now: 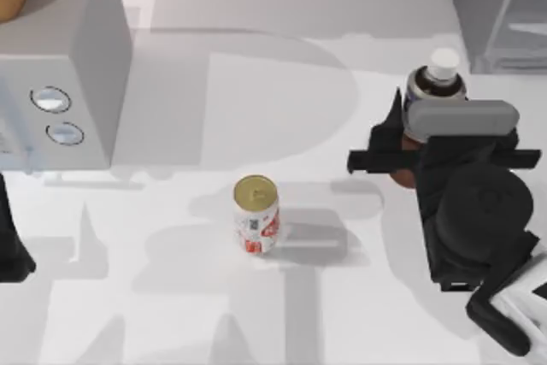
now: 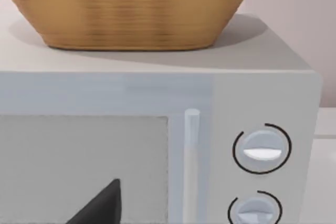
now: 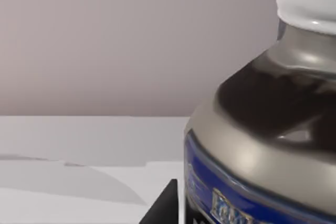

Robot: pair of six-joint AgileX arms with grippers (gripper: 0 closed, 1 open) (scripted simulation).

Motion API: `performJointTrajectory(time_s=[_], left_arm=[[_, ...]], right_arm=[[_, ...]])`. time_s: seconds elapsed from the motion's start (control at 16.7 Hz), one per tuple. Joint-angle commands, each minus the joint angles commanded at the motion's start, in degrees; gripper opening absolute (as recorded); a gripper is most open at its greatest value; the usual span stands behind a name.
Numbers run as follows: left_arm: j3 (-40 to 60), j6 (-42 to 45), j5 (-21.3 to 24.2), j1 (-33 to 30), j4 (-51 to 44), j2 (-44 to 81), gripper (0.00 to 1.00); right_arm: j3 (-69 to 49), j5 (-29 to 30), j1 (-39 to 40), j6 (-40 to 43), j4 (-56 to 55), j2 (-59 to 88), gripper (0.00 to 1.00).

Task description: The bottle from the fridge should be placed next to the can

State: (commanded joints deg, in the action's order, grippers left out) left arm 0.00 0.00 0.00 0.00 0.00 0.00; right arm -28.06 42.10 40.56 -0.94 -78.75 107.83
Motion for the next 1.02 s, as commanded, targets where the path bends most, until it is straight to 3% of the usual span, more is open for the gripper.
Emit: performJointTrajectory(time_s=[0.12, 0.3, 1.02], left_arm=[[0.00, 0.00, 0.00, 0.00, 0.00, 0.00, 1.00], [0.00, 0.00, 0.00, 0.00, 0.00, 0.00, 1.00], [0.00, 0.00, 0.00, 0.00, 0.00, 0.00, 1.00]], right_arm=[[2.49, 6.48, 6.48, 0.05, -1.78, -0.65, 0.00], [4.79, 11.57, 11.58, 0.10, -3.21, -1.51, 0.00], [5.06, 12.07, 12.09, 0.10, -3.36, -1.61, 0.00]])
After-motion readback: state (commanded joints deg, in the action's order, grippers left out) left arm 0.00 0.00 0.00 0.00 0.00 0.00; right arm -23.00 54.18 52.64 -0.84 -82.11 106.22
